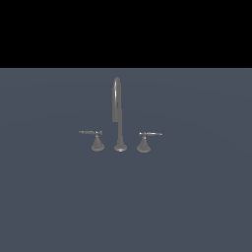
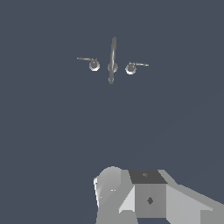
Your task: Turn on the faucet by rotating a designated handle.
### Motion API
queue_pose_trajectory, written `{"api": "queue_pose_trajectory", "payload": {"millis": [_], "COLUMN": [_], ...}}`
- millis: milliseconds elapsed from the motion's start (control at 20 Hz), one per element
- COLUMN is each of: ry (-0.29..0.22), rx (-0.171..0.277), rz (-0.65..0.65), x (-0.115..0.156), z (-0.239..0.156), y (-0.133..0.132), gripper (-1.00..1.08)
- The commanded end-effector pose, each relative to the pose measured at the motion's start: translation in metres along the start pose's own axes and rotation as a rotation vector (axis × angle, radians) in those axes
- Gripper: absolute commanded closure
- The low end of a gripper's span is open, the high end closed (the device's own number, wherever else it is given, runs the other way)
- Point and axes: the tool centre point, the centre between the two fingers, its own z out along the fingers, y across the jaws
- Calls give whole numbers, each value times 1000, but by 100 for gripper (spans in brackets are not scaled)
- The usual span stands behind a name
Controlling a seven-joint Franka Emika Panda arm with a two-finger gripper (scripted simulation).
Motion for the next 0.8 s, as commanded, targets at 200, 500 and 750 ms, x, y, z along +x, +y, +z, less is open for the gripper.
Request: {"api": "queue_pose_trajectory", "payload": {"millis": [200, 500, 750], "ry": [-2, -8, -8], "rx": [2, 6, 7], "rz": [0, -2, 0], "x": [3, 11, 11], "z": [0, 1, 2], "y": [-1, -2, -3], "gripper": [108, 108, 108]}}
